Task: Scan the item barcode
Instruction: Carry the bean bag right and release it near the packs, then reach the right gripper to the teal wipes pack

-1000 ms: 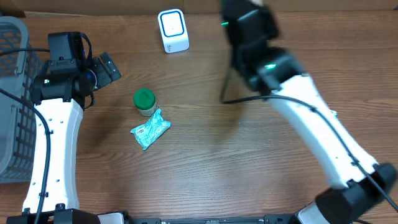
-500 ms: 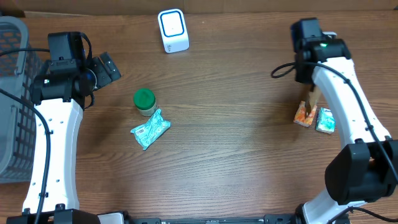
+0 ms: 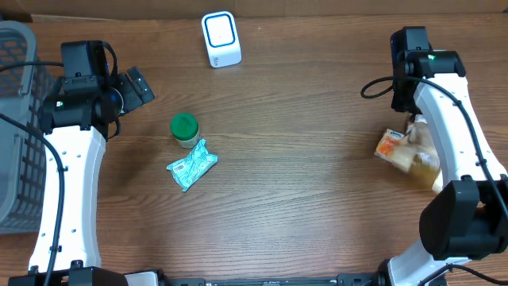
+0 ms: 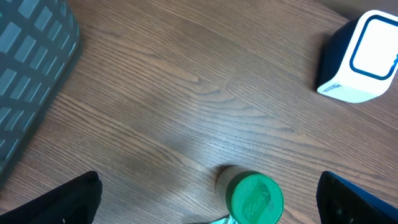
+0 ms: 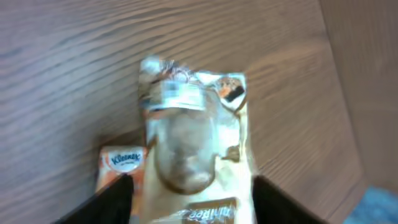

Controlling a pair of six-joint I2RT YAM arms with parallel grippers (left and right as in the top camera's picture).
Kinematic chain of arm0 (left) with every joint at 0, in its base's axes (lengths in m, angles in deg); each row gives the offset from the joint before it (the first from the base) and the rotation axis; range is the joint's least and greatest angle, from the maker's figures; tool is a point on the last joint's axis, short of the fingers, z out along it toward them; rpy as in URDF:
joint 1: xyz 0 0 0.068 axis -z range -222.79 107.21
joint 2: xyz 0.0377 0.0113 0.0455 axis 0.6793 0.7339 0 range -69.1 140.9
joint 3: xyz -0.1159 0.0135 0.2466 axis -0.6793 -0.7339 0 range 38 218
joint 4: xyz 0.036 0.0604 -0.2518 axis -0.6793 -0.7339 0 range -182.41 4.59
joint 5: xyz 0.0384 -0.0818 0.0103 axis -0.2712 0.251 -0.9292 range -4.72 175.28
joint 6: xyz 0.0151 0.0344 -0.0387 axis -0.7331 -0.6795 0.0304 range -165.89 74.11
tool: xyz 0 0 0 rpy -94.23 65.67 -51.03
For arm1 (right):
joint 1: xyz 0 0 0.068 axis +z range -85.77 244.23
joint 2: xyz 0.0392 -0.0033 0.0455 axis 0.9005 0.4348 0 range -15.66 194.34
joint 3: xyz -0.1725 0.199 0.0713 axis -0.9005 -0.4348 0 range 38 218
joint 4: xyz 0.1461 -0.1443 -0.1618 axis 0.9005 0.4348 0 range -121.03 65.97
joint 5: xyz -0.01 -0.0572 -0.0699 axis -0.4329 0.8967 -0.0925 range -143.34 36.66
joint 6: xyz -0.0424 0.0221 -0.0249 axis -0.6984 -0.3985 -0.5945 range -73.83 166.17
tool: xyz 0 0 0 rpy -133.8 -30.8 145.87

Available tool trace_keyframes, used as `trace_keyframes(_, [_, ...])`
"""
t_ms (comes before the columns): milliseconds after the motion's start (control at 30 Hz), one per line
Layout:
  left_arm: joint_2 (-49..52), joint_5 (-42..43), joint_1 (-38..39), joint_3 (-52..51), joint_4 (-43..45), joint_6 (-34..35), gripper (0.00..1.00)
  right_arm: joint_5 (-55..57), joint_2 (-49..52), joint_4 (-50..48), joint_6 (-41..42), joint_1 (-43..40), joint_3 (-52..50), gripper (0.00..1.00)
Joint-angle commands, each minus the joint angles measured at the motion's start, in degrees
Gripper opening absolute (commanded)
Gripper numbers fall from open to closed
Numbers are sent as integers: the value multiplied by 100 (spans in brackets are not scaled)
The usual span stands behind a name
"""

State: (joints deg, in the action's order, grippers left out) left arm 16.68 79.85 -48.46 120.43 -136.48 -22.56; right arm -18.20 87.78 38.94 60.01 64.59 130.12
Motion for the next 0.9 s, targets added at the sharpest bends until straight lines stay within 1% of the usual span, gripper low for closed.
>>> trace_keyframes(0, [48,-74,-20,-7,15,-151,99,-437,-76,-83,-17,-11,11,79])
trace_keyframes(67, [48,-74,-20,-7,15,-151,100,-973,-76,-175,-17,15,96,93])
trace_keyframes(100, [48,-72,-20,-7,15,-151,100,-1513,-79,-271,-17,39,162,100])
trace_keyframes(267, [48,-74,-20,-7,15,-151,100,-4319,-74,-745,-35,70,203,100])
trace_keyframes(333, [48,-72,-20,-7,15,-151,99,-5311,-52,-1036,-35,81,151,100])
trace_keyframes(367, [48,-72,-20,-7,15,-151,100,-5611,-42,-1172,-35,105,116,100])
trace_keyframes(433, [48,-72,-20,-7,15,-151,100,-5939,-42,-1429,-31,203,-2,100])
trace_keyframes(567, [48,-72,-20,-7,15,-151,100,-5987,-39,-1655,-11,570,-308,99])
trace_keyframes(633, [48,-72,-20,-7,15,-151,100,-5987,-39,-1810,59,824,-518,97])
trace_keyframes(733, [48,-72,-20,-7,15,-151,99,-6057,-39,-2234,415,1248,-876,90])
trace_keyframes(867, [48,-74,-20,-7,15,-151,100,-6122,-7,-3080,815,1919,-1309,79])
